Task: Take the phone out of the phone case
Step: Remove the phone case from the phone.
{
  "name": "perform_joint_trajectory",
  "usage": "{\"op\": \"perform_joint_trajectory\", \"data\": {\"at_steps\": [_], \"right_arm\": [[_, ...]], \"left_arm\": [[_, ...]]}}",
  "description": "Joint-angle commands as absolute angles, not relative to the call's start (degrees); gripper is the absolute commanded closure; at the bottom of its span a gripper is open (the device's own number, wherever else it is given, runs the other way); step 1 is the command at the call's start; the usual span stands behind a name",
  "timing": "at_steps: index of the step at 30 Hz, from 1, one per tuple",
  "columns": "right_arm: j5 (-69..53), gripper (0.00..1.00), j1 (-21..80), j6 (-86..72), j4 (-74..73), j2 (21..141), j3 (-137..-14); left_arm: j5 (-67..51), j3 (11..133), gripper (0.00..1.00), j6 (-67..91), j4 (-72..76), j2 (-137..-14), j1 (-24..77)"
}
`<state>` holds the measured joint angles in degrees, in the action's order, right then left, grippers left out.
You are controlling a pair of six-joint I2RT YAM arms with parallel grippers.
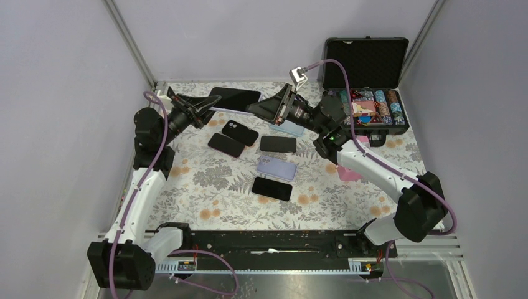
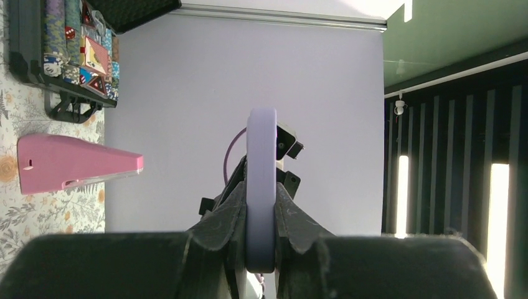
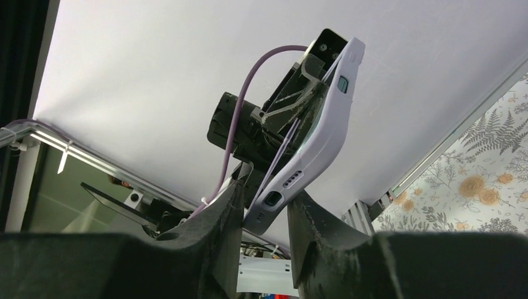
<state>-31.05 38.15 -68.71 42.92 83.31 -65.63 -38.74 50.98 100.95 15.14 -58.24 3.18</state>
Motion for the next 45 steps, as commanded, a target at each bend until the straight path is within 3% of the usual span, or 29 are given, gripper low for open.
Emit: {"op": "perform_joint_trajectory", "data": {"at_steps": [1,8,11,28,39,45], "right_arm": [[-31.88,0.78,37.69,-68.11,56.70,81.00,-67.72],[-34.63,0.73,37.70,-64.65,56.74,80.71,-70.86],[-34.74,0.75,37.70,-63.76,55.99,80.46,-71.20],[-37.32,0.76,37.65,-63.39,56.26,84.23,-78.48],[-45.92,0.62,37.28,-63.43,57.54,87.39,-81.37],[-45.23,0.60,35.60,-64.80,57.82,87.95,-78.75]], "left_arm": [[-42.88,49.65,1.00,99.68,11.30,-59.25,2.89],[-44.74,42.38,1.00,98.24,9.70,-61.13,4.56],[-44.83,39.96,1.00,99.71,11.84,-61.50,5.41],[-47.47,43.87,1.00,95.00,9.11,-65.50,13.27],[-50.60,40.97,1.00,111.84,31.65,-67.80,13.88],[-50.36,43.14,1.00,119.06,40.35,-68.01,12.22]]}}
